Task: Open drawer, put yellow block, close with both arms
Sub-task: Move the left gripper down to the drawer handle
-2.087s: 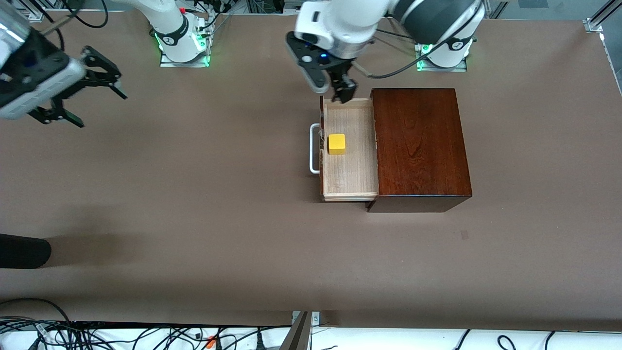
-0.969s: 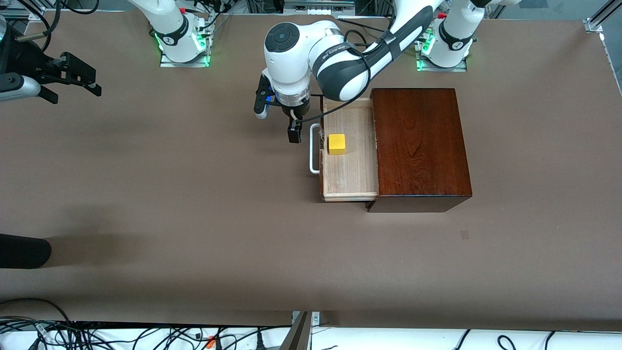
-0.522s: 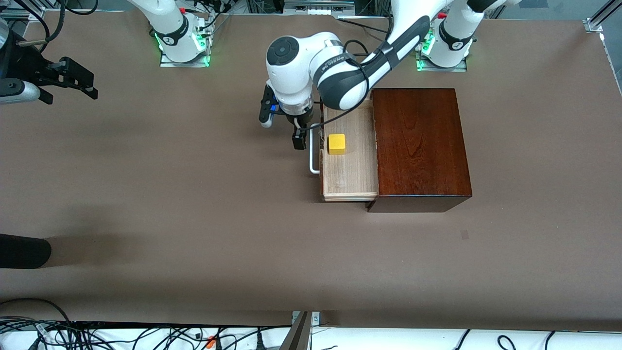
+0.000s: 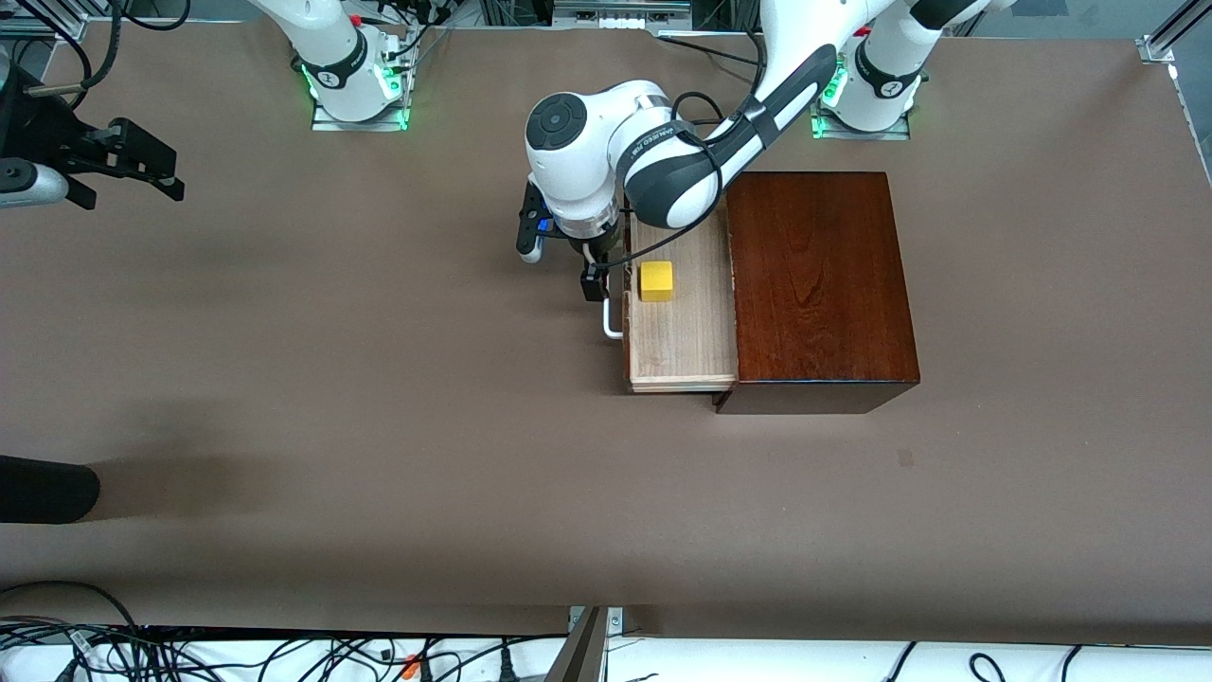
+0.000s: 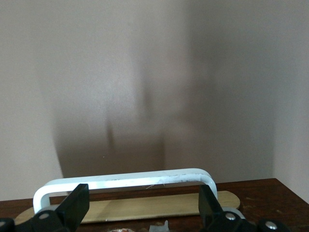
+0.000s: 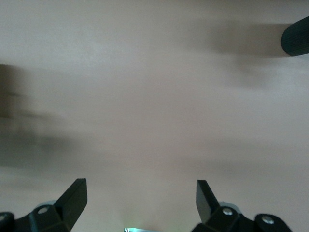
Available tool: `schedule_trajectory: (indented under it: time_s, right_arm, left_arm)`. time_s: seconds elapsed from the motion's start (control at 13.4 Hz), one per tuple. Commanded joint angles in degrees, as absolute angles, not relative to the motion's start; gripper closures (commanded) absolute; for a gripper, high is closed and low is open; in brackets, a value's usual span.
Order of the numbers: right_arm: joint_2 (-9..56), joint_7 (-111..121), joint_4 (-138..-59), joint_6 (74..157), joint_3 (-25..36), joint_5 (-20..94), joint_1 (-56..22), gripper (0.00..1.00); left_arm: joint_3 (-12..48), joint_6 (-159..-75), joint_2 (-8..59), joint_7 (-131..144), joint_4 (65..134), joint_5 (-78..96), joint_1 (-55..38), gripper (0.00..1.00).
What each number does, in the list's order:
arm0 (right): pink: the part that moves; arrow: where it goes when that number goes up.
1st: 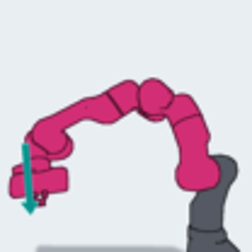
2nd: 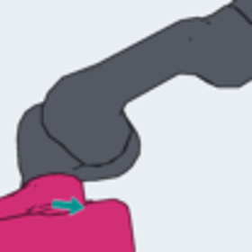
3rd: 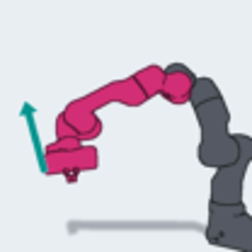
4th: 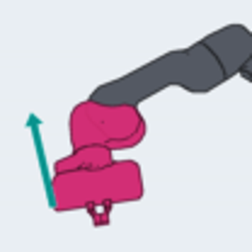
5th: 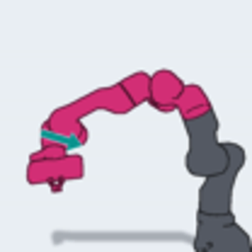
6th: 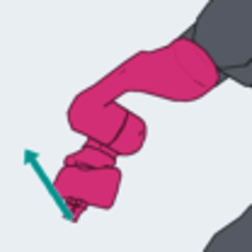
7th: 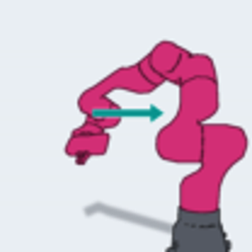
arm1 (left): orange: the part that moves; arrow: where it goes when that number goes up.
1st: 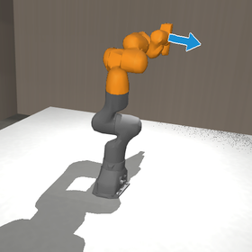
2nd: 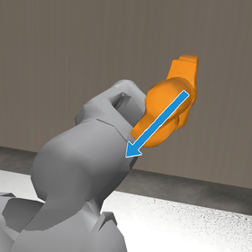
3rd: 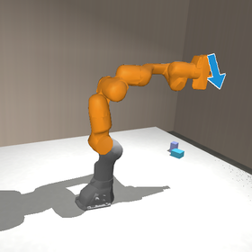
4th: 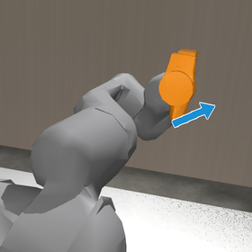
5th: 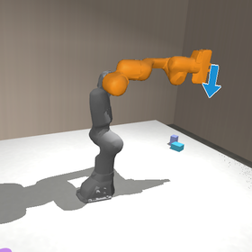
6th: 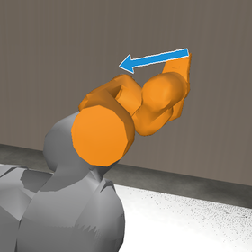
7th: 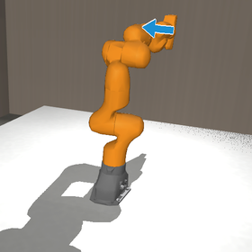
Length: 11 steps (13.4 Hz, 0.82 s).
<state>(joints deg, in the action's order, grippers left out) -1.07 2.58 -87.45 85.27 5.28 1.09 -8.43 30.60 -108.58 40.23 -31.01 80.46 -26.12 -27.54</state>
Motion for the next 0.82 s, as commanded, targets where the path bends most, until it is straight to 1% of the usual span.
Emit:
schedule_trajectory:
  time_s: [0.0, 0.6, 0.75]
  right_arm:
    - [-0.3, 1.8, -86.4, 85.5, 4.8, 0.5, -7.9, 0.0]
    - [0.3, 1.8, -86.0, 86.7, 4.7, 0.7, -8.3, 0.0]
    - [0.4, 1.8, -86.0, 86.7, 4.7, 0.8, -8.3, 0.0]
  left_arm:
    - [29.6, -106.8, 39.6, -31.7, 80.5, -27.6, -28.0, 0.0]
    - [27.7, -104.1, 39.4, -31.7, 80.5, -27.7, -27.8, 0.0]
    - [27.8, -102.1, 39.2, -31.6, 80.5, -31.3, -27.9, 0.0]
